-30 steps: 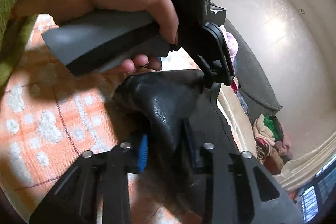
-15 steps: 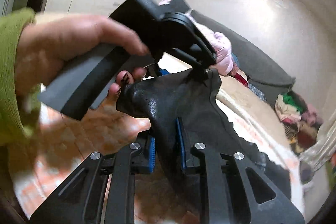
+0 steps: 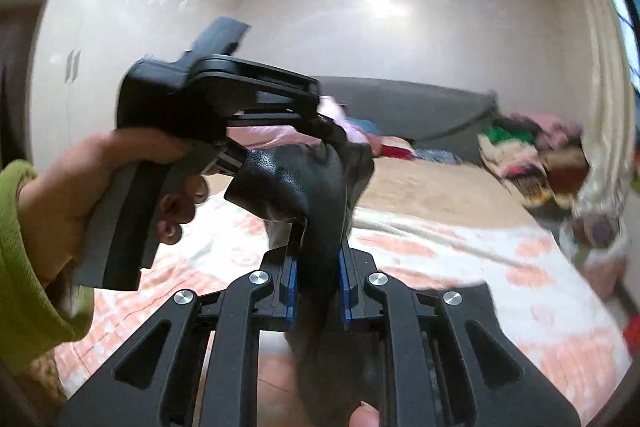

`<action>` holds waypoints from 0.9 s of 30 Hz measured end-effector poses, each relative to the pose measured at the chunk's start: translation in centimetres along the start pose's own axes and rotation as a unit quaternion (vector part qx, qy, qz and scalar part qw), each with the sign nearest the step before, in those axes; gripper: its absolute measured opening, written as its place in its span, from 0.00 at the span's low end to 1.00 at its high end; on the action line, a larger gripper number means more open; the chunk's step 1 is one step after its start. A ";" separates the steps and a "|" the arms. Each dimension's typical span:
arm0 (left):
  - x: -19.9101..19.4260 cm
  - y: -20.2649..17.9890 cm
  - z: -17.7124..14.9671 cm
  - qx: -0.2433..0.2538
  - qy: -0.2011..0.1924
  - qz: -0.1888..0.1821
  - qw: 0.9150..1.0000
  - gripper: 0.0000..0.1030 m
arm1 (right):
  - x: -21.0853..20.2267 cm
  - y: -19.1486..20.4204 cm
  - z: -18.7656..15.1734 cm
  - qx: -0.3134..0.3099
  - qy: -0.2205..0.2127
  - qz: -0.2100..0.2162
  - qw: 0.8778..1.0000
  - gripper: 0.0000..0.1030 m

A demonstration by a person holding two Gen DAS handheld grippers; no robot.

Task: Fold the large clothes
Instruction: 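Fold the held jacket edge over onto the bundle with both grippers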

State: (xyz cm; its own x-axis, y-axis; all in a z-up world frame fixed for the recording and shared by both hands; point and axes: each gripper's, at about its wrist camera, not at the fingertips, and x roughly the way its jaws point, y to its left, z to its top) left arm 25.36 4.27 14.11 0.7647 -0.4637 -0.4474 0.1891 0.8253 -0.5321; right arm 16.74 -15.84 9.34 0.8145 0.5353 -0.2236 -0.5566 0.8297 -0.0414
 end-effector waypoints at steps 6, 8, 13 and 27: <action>4.3 -5.6 -0.9 0.029 0.026 -0.024 0.999 0.55 | -3.2 -7.7 -2.7 0.115 0.009 -0.042 0.992 0.14; 4.6 -6.0 -1.6 0.040 0.020 -0.013 0.999 0.61 | -4.0 -10.2 -4.2 0.161 0.028 -0.045 0.986 0.14; 7.5 -2.5 -5.7 0.024 0.069 0.053 0.996 0.64 | -3.6 -15.7 -9.0 0.303 0.096 -0.013 0.948 0.14; 10.6 0.4 -13.7 0.079 0.147 0.125 0.978 0.75 | -4.4 -19.7 -11.0 0.400 0.172 -0.007 0.900 0.90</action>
State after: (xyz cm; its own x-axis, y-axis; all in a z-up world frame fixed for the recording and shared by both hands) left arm 25.13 -4.74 -0.75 0.5936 -0.2953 -0.7486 0.1306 0.9532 -0.2725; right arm 22.26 -36.29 0.40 0.6458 0.5572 -0.5219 -0.1394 0.7582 0.6370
